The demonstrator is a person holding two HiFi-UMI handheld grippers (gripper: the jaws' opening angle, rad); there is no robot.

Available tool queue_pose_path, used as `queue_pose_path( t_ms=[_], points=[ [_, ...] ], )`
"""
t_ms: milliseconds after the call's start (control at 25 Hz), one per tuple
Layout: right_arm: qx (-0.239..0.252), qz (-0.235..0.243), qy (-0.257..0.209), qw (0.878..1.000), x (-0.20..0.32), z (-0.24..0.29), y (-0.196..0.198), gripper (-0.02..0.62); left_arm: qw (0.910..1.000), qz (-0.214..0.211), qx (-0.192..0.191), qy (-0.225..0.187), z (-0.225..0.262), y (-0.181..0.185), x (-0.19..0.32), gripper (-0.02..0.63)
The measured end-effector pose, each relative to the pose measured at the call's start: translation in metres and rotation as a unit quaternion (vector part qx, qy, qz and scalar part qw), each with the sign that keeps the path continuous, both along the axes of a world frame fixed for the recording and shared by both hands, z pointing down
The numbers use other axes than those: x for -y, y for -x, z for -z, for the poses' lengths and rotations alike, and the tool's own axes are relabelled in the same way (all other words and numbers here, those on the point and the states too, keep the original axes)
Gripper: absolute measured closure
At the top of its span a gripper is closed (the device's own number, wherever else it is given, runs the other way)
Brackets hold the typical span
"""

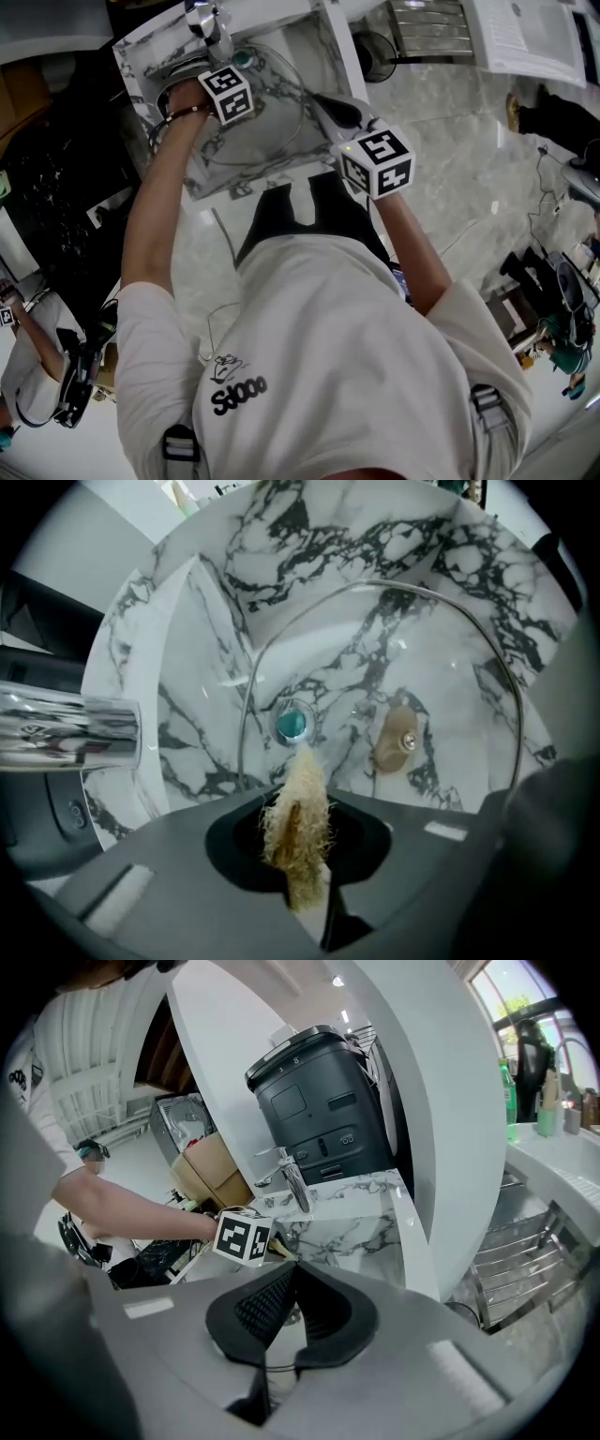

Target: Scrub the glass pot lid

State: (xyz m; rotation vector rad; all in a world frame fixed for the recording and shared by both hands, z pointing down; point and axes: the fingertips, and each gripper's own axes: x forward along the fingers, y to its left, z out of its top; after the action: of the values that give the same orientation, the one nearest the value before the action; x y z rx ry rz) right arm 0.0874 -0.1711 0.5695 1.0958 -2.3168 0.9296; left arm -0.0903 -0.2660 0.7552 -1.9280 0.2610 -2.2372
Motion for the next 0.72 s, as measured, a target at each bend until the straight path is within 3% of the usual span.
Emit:
queue_pose_path(
  t_ms=[240,440,720],
  points=[
    [0.001,-0.009,0.001,1.000,-0.006,-0.001,0.002,0.592,0.9944,0.033,-0.085,-0.052,0.002,-0.036,0.003,0.552],
    [0.001,-0.015,0.004,1.000,-0.011,-0.002,0.003,0.592,0.9838,0.081,-0.148,-0.062,0.004,-0.060,-0.001,0.552],
    [0.002,-0.024,0.004,1.000,-0.019,-0.001,0.006,0.592,0.9830,0.046,-0.173,-0.040,0.000,-0.090,-0.030,0.552]
  ],
)
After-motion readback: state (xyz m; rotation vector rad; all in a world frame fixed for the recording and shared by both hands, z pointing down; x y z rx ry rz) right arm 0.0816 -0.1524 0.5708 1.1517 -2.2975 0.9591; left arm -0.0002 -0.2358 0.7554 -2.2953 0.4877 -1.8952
